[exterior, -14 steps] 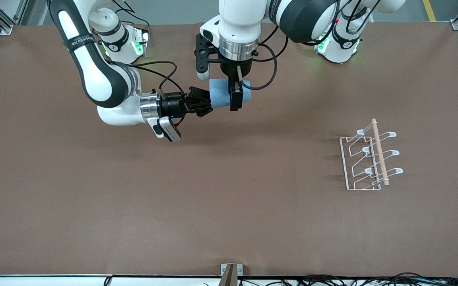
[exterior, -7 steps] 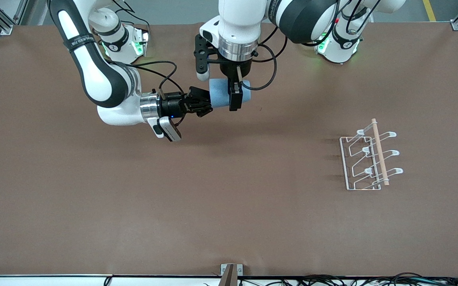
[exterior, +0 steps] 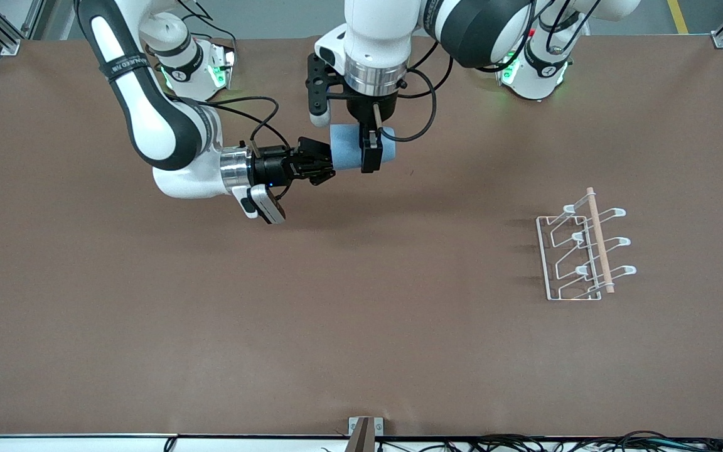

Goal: Hang cup on cup holder
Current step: 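Close the left gripper on the blue cup's base, then open the right gripper and withdraw while the left gripper carries the cup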

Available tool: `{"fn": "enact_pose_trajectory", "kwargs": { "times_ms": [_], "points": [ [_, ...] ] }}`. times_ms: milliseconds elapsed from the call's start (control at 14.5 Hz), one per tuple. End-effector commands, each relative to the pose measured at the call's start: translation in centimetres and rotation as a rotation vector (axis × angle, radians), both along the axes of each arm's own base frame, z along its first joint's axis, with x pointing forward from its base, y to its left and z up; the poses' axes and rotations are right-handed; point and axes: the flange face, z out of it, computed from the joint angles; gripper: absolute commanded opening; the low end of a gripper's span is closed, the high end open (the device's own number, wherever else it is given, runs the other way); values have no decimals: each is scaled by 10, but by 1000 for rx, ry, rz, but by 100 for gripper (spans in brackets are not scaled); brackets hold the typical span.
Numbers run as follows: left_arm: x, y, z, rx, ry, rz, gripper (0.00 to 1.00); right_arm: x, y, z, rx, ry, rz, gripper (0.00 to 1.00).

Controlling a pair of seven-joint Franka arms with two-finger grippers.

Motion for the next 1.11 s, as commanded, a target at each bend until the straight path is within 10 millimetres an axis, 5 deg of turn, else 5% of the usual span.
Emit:
{"fn": "enact_pose_trajectory", "kwargs": {
  "times_ms": [0,138,207,622,691,1036],
  "points": [
    [-1,1,9,8,-12,6,3,-9,1,7,22,7,-6,21],
    [-1,1,9,12,-16,0,6,-8,0,7,21,19,-7,53],
    [0,2,9,13,-17,-6,6,-8,0,8,21,18,-8,100],
    [4,10,16,8,-29,9,6,-8,-4,14,24,9,-14,100],
    [5,14,20,7,-28,16,13,-7,-7,19,21,-3,-19,100],
    [15,60,37,93,4,80,0,-8,-42,37,-33,-42,-29,100]
  ]
}}
